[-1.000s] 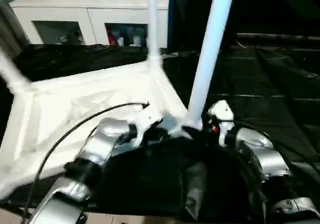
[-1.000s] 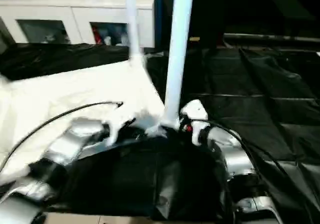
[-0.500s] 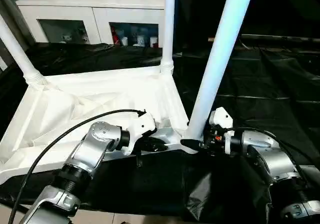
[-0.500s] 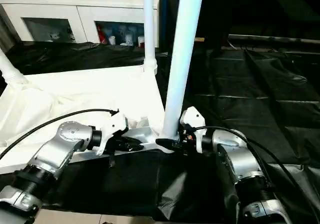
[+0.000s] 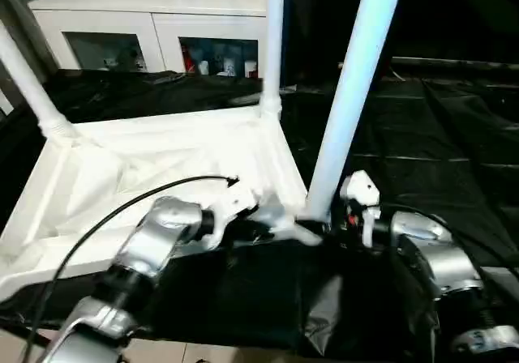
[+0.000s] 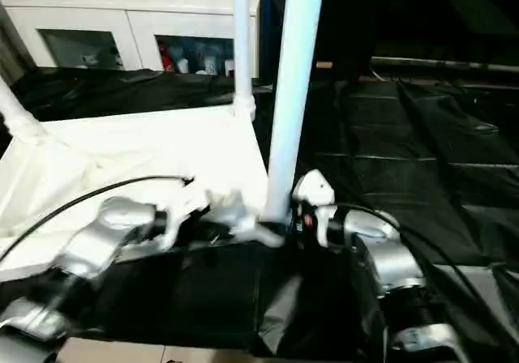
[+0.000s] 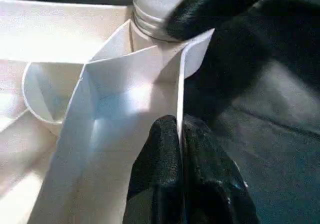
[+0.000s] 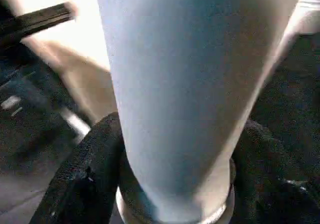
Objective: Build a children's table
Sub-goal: Rotate leg to tighten
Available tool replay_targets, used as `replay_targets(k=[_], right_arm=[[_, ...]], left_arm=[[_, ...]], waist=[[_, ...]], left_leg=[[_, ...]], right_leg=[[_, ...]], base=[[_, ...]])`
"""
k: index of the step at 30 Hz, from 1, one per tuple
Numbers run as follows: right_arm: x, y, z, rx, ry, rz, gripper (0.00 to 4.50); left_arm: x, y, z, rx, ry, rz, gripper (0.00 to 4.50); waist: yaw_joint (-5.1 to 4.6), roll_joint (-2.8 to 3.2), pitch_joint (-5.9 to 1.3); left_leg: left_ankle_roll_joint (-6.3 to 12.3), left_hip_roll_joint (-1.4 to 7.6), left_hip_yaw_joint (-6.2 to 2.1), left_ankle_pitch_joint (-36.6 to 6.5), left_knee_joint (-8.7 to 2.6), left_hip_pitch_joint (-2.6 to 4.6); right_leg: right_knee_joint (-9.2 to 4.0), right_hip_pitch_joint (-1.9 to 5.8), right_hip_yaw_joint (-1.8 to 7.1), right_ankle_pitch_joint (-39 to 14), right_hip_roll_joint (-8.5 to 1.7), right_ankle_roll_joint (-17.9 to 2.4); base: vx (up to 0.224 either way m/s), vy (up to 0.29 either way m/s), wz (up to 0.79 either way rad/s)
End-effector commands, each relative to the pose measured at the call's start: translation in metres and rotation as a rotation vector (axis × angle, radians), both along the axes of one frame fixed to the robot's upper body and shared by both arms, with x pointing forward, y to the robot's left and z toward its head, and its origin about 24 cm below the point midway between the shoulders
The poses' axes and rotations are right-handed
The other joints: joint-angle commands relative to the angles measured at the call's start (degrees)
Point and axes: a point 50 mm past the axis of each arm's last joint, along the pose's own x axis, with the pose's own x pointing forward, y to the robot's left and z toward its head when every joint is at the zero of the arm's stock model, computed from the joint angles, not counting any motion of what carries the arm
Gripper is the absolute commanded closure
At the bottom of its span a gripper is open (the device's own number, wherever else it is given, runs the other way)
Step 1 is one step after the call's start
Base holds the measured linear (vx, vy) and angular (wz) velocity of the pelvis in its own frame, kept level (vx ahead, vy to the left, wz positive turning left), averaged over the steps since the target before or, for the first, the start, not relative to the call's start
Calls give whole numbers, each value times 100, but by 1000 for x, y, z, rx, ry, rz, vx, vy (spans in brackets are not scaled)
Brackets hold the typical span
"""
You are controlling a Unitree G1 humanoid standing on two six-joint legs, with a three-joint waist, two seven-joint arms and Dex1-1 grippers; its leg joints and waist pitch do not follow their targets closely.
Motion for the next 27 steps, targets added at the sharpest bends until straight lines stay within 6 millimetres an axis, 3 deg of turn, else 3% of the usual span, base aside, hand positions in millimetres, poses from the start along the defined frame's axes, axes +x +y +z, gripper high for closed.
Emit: replay_targets(k=[1, 3, 9, 10, 11, 17, 21, 23, 27], right_arm=[[-1, 4, -14, -24, 57, -92, 183], [3, 8, -23, -17, 87, -292, 183], [4, 28, -28, -11, 96, -415, 183], [4, 32, -27, -18, 74, -398, 183], [4, 36, -24, -12, 45, -376, 127], [8, 37, -14, 14, 19, -325, 70], [6, 31, -8, 28, 21, -227, 56], [0, 18, -2, -7, 14, -54, 56], [-5, 2, 5, -34, 17, 68, 56]], left_arm=[[10, -3, -2, -17, -21, 150, 450], [21, -17, -1, -6, -51, 267, 450], [29, -37, 4, -20, -84, 334, 450], [29, -39, 5, -18, -91, 325, 450], [29, -40, 5, -12, -100, 309, 450], [28, -33, 2, -2, -106, 280, 450], [25, -26, 1, -11, -101, 229, 450], [18, -16, 0, -16, -83, 136, 450], [9, -6, 2, -52, -85, 37, 450]], waist=[[-21, -129, -286], [-41, -122, -289], [-31, -105, -295], [-26, -86, -293], [-31, -94, -294], [-26, -104, -291], [-43, -122, -289], [-40, -135, -290], [-29, -142, -314]], left_leg=[[137, 342, -194, -1675, -434, 139], [39, 339, -210, -1819, -446, 161], [27, 322, -223, -1961, -456, 160], [39, 323, -225, -1979, -458, 163], [48, 327, -223, -1999, -462, 156], [115, 329, -228, -1990, -469, 136], [161, 335, -234, -1973, -475, 103], [235, 337, -227, -1888, -461, 80], [388, 342, -200, -1593, -417, 81]], right_leg=[[-542, 154, 266, -2312, -375, -1031], [-575, 137, 258, -2490, -373, -934], [-630, 140, 247, -2565, -397, -809], [-636, 138, 247, -2572, -399, -803], [-639, 135, 247, -2552, -396, -792], [-630, 153, 247, -2471, -406, -826], [-607, 186, 246, -2426, -400, -823], [-606, 214, 244, -2373, -409, -836], [-572, 207, 255, -2134, -418, -963]], base=[[0, 0, 0], [0, 0, 0], [0, 0, 0], [0, 0, 0], [0, 0, 0], [0, 0, 0], [0, 0, 0], [0, 0, 0], [0, 0, 0]])
